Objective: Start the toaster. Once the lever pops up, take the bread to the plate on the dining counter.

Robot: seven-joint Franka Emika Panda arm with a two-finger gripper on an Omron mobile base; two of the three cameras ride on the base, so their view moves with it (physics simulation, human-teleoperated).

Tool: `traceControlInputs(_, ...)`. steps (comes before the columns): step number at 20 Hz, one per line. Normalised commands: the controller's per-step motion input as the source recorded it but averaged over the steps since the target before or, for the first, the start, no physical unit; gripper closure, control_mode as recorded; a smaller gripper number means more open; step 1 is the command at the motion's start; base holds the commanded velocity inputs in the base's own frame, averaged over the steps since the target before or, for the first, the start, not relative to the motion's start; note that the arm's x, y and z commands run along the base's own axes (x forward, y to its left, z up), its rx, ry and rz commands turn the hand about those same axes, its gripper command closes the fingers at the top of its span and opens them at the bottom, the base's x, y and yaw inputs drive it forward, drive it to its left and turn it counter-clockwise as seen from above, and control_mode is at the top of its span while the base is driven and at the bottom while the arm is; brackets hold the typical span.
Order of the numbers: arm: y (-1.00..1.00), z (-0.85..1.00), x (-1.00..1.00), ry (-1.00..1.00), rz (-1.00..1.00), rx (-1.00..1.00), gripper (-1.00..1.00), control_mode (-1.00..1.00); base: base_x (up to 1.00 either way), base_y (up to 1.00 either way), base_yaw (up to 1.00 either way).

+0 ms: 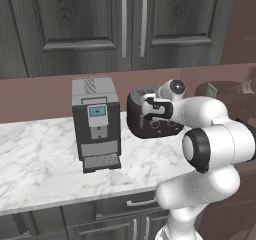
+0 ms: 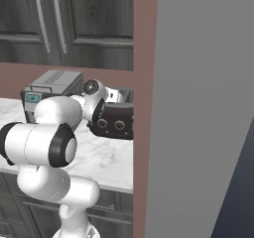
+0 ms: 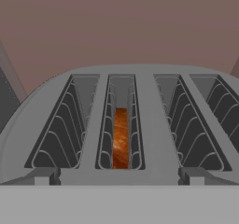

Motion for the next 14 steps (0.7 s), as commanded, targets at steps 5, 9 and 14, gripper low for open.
traceControlInputs(5,0.00,0.00,0.00,0.00,0.00,0.00,-1.00,-1.00,0.00,0.00,0.00)
traceControlInputs(9,0.00,0.00,0.00,0.00,0.00,0.00,-1.00,-1.00,0.00,0.00,0.00)
traceControlInputs(14,0.00,0.00,0.00,0.00,0.00,0.00,-1.00,-1.00,0.00,0.00,0.00)
